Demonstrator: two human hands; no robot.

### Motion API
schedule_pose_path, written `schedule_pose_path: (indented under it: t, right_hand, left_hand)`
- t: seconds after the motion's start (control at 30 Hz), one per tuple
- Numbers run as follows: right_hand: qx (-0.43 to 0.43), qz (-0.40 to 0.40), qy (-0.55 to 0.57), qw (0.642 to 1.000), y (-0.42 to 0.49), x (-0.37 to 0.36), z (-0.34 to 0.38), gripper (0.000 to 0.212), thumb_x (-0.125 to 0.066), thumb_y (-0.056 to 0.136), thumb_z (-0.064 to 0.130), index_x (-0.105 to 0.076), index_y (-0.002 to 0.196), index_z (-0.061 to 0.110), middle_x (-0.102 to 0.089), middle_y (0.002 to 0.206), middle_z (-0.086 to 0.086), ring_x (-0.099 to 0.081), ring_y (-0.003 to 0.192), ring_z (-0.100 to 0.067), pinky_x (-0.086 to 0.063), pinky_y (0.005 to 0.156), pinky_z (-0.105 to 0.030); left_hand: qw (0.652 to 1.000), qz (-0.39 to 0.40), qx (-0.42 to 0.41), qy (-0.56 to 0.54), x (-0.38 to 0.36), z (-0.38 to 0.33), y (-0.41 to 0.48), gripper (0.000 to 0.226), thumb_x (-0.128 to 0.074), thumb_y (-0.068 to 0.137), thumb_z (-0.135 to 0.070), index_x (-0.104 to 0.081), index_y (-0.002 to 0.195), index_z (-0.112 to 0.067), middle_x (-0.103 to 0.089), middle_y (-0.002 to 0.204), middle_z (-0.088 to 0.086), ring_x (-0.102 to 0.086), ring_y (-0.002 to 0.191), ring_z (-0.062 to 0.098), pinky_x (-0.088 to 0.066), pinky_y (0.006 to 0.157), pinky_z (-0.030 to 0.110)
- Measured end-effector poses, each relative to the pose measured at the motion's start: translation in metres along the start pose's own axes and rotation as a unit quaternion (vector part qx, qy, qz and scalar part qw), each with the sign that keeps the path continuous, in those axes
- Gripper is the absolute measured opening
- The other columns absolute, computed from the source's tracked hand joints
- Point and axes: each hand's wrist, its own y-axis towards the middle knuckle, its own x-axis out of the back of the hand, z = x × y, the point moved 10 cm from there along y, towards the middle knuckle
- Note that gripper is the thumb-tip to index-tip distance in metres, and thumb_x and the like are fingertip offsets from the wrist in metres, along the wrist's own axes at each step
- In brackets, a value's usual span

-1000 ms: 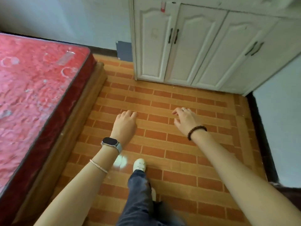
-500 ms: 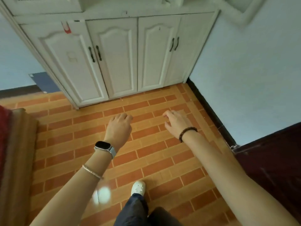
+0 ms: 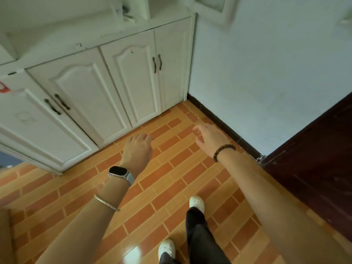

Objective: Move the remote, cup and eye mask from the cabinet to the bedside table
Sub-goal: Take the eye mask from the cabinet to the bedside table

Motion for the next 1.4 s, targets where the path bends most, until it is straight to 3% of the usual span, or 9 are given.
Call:
schedule_pose_path:
  t: [0.3, 0.47, 0.67, 0.9, 1.4]
  right_hand:
    - [0.041, -0.003, 0.005, 0.999, 0.102, 0.039, -0.057, 0.033, -0.051, 0.095, 0.023, -0.05, 0.128, 0.02, -0.058, 0.122, -0.003, -0.054, 0.111, -0.02, -0.049, 0.087, -0.033]
    - [0.061, -0.005, 0.0, 0.998, 0.15, 0.061, -0.081, 0.033, -0.049, 0.096, 0.024, -0.05, 0.129, 0.02, -0.057, 0.122, -0.004, -0.054, 0.109, -0.021, -0.05, 0.087, -0.035]
    - [0.059, 0.014, 0.009, 0.998, 0.191, 0.061, -0.116, 0.032, -0.05, 0.095, 0.023, -0.05, 0.127, 0.02, -0.058, 0.121, -0.001, -0.054, 0.11, -0.019, -0.05, 0.088, -0.035]
    - [0.043, 0.032, 0.016, 0.998, 0.26, 0.056, -0.146, 0.031, -0.048, 0.096, 0.021, -0.051, 0.127, 0.02, -0.058, 0.122, 0.0, -0.053, 0.111, -0.018, -0.049, 0.09, -0.035]
    - [0.039, 0.012, -0.006, 0.999, 0.466, 0.084, -0.167, 0.032, -0.047, 0.096, 0.02, -0.05, 0.127, 0.019, -0.059, 0.121, -0.004, -0.054, 0.11, -0.022, -0.047, 0.095, -0.037]
  left_hand:
    - [1.0, -0.018, 0.013, -0.002, -0.008, -0.033, 0.12, 0.03, -0.048, 0.089, -0.011, -0.058, 0.117, -0.015, -0.061, 0.112, 0.006, -0.055, 0.105, 0.027, -0.042, 0.093, 0.041]
    - [0.998, -0.056, 0.032, -0.009, 0.0, -0.049, 0.174, 0.028, -0.051, 0.089, -0.009, -0.06, 0.115, -0.013, -0.062, 0.109, 0.006, -0.057, 0.102, 0.026, -0.043, 0.093, 0.041]
    - [0.998, -0.043, 0.045, -0.006, -0.013, -0.056, 0.219, 0.03, -0.05, 0.089, -0.009, -0.059, 0.117, -0.013, -0.062, 0.111, 0.007, -0.056, 0.104, 0.027, -0.043, 0.095, 0.041]
    - [0.998, -0.027, 0.046, -0.012, -0.037, -0.04, 0.29, 0.028, -0.051, 0.089, -0.009, -0.06, 0.115, -0.014, -0.063, 0.111, 0.007, -0.056, 0.104, 0.026, -0.041, 0.094, 0.041]
    - [0.996, -0.079, 0.032, -0.024, -0.023, 0.036, 0.492, 0.028, -0.053, 0.086, -0.003, -0.063, 0.112, -0.012, -0.065, 0.108, 0.009, -0.059, 0.101, 0.028, -0.044, 0.091, 0.042]
